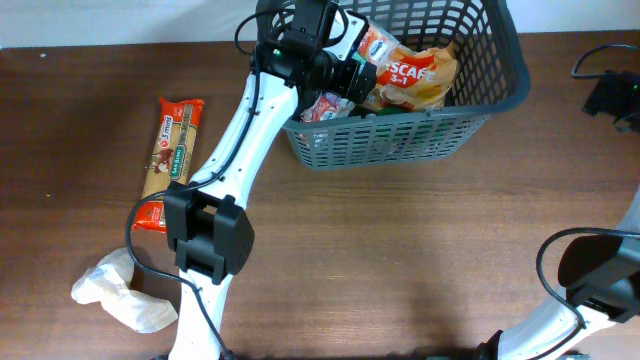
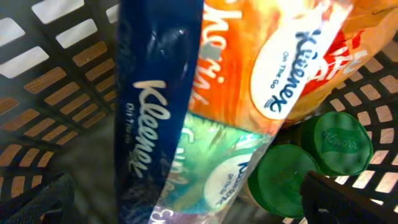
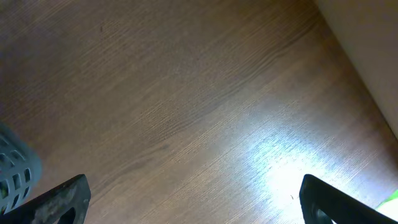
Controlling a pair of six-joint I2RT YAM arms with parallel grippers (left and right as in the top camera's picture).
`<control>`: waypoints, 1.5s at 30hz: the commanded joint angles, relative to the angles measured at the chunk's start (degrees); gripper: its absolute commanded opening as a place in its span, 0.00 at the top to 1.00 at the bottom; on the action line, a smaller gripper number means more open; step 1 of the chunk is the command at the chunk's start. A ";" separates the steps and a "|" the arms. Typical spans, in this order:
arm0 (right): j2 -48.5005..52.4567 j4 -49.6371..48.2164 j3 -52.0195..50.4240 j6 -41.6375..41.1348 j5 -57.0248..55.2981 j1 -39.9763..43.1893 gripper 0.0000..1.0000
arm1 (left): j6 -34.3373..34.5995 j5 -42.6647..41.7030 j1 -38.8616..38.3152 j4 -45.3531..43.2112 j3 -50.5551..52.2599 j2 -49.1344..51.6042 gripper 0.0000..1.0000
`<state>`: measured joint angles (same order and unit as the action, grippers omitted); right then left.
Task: Pack container
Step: 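Lift the tissue multipack and place it upright in the basket, then release the tissues and withdraw the left gripper toward the spaghetti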
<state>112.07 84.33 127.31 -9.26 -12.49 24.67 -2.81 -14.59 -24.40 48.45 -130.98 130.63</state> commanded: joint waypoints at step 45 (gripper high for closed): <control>-0.17 -0.07 -0.35 -0.70 -0.11 0.11 0.01 | -5.88 7.56 39.89 46.27 -15.85 -17.88 0.01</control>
<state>112.07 84.33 127.31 -9.26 -12.49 24.67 -7.94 -7.05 13.69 95.92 -150.12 111.77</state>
